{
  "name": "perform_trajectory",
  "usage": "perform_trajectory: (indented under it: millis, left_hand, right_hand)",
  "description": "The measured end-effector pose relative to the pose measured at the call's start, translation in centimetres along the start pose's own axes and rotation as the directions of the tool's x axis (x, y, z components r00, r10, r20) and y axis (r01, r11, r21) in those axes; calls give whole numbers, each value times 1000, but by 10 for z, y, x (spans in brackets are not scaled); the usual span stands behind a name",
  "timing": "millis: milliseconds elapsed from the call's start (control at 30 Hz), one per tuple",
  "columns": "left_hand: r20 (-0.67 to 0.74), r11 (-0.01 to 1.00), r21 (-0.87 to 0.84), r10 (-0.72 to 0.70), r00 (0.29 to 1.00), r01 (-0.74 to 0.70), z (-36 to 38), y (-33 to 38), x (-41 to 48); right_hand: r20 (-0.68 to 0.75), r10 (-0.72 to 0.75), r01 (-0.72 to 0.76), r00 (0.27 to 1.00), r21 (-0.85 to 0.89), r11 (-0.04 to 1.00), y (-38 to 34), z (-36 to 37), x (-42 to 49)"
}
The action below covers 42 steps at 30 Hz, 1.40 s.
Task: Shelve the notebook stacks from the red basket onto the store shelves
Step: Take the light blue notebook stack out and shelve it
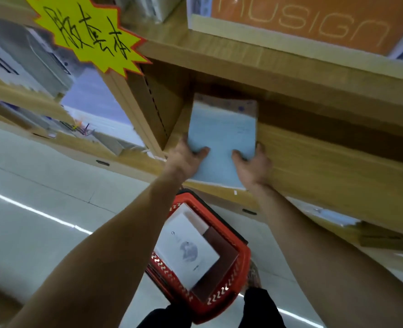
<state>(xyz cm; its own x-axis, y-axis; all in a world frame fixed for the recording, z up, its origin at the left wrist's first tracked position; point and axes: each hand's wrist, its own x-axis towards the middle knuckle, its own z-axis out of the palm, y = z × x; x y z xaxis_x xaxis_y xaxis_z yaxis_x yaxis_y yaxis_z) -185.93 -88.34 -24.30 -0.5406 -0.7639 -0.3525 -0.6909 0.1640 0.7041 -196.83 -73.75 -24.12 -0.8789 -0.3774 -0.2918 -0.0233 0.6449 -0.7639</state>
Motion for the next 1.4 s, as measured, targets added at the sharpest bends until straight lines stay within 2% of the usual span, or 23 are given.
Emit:
perform_trajectory:
  millis: [167,200,267,467,633,767,900,967,1033,1100,1167,1300,1400]
  left_hand:
    - [28,991,-132,-14,1000,17,3,-18,-7]
    - [30,993,-117,-11,999,15,5,-21,-10]
    - [5,996,-84,2,1000,-2,10,-26,-14]
    - [-84,975,-218,18,996,-36,11,-21,12]
    - [-109,983,-162,75,991,-92,4,-4,51]
    - [-86,989,-90,110,990,-117,0,-2,71]
    - [-4,988,69,137,991,-136,-8,7,78]
    - [10,989,54,137,990,-138,-11,10,72]
    - [4,986,-43,163,987,-163,-14,-3,51]
    - [-16,975,-57,215,976,-216,-20,-28,19]
    - [-33,977,-4,211,977,-211,-34,-61,-9]
    - [-85,983,167,91,992,-75,-65,-121,-29]
    - [-83,965,243,124,989,-100,-77,-128,-22]
  right_hand:
    - [48,-38,41,998,-51,998,18,6,-17]
    - [53,-39,43,998,-71,997,23,8,-21]
    - [68,-35,42,997,-92,995,26,13,-26]
    - [30,-108,110,994,-89,990,23,31,1]
    - [-11,-186,186,983,-5,983,8,41,37]
    - [-6,-231,230,973,-73,970,9,51,43]
    - [-45,-188,185,981,-62,981,10,61,45]
    - [-47,-173,170,984,-50,984,10,62,46]
    - [-48,-167,165,985,-47,985,10,61,45]
    - [-42,-163,160,986,-50,986,6,61,43]
    - [-37,-154,152,987,-70,986,-2,69,39]
    - [-70,-174,161,982,-161,974,-24,90,35]
    - [-41,-192,176,981,-246,953,-25,87,43]
